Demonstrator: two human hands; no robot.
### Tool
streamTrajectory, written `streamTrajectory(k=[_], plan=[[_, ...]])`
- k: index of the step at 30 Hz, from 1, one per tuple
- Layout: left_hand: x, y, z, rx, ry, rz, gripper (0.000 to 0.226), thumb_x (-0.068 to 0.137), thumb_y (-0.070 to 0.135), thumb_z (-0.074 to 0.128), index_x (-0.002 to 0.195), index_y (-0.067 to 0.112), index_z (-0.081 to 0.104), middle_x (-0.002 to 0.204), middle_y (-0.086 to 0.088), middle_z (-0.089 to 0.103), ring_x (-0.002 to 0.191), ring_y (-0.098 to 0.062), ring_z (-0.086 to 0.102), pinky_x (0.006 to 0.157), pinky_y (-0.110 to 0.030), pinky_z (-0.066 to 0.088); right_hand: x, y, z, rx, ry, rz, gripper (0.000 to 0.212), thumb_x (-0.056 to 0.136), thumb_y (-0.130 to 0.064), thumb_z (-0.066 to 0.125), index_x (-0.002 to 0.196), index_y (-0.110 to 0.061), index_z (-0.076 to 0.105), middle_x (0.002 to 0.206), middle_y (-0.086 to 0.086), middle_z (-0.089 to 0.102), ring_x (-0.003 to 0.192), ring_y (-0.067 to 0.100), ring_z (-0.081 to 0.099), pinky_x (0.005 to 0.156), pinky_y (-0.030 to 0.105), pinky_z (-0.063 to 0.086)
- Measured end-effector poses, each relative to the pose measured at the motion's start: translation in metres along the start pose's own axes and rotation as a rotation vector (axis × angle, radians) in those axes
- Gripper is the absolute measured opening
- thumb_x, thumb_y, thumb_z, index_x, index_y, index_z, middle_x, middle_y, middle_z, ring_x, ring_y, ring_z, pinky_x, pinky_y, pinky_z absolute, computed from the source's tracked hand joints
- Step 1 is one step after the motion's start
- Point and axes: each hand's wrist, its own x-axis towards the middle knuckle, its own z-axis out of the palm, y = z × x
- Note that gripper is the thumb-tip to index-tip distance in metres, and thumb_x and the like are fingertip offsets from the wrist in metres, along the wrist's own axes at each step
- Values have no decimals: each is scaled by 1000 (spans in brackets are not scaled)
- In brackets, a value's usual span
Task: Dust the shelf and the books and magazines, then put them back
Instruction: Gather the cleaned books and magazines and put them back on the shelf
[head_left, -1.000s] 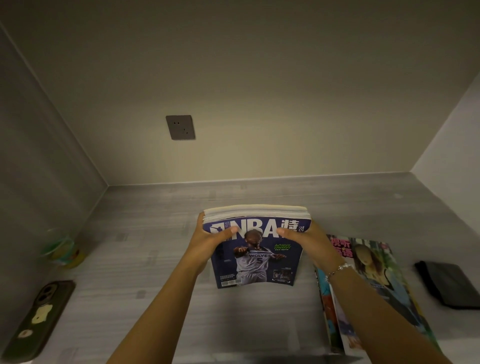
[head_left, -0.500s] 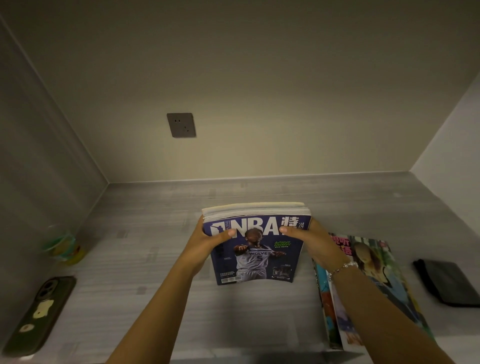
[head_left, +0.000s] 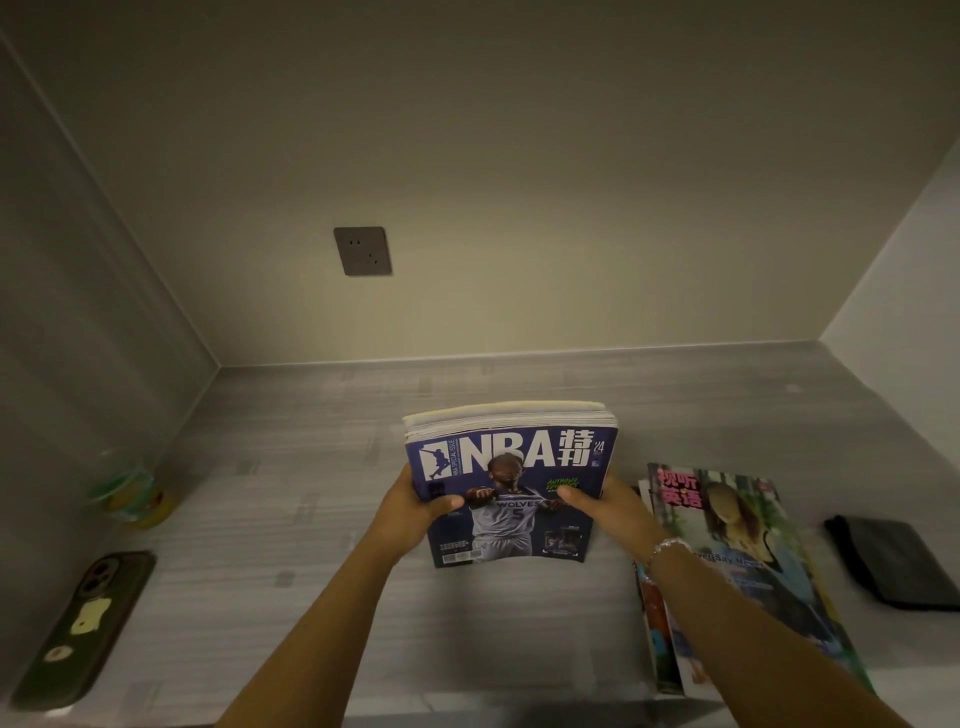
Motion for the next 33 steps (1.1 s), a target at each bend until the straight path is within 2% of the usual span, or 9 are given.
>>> streamTrajectory(k=[2,6,9,13,18,21,27,30,33], plan=[[0,3,1,26,37,25,51,80,8,73,125,15,50,114,1,62,102,-16,58,78,-20,47,3,1,0,-7,45,-14,42,87,-23,66,126,-13,55,113,3,64,102,19,61,72,18,45],[-1,10,0,41,52,36,50,81,11,72,125,17,49,119,-2,61,102,-15,56,78,-20,46,1,-1,1,19,86,-25,41,85,-20,69,123,-13,57,112,5,66,98,18,61,81,28,47],[-10,26,-7,82,21,86,46,83,15,71,124,20,48,116,3,60,99,-10,56,69,-10,44,-9,-7,-3,21,99,-54,39,84,-22,69,121,-15,58,106,-2,66,99,17,63,75,22,47],[-24,62,-19,95,9,180,42,83,17,70,118,25,49,112,8,61,92,-2,58,67,-9,45,-26,-33,-12,36,133,-137,32,86,-24,67,116,-25,57,100,-11,63,85,-1,58,66,10,41],[-42,118,-34,48,69,303,37,83,19,70,111,31,49,106,11,62,95,-5,60,72,-17,48,-41,-87,-33,98,160,-287,25,85,-21,66,105,-34,57,97,-15,66,90,3,63,70,17,48],[-55,155,-42,9,97,402,34,83,18,69,104,37,49,105,15,62,97,-5,61,80,-25,51,-47,-122,-46,129,207,-404,26,84,-19,67,105,-30,59,99,-13,68,93,6,65,76,21,53],[-78,231,-56,-97,197,643,32,84,16,65,102,37,50,103,17,62,92,-5,64,69,-17,52,-71,-199,-73,149,288,-637,32,72,-39,63,104,-36,59,98,-17,70,89,1,66,73,19,53],[-85,270,-60,-168,220,774,31,84,14,64,105,34,53,101,15,66,87,1,67,67,-13,53,-80,-238,-90,193,310,-732,33,70,-39,63,103,-31,61,93,-20,71,86,1,67,70,17,54],[-91,313,-65,-209,211,875,27,84,17,62,105,32,54,98,14,67,85,0,68,67,-15,53,-85,-280,-107,234,315,-809,34,70,-39,64,102,-29,63,89,-21,71,83,0,67,69,17,54]])
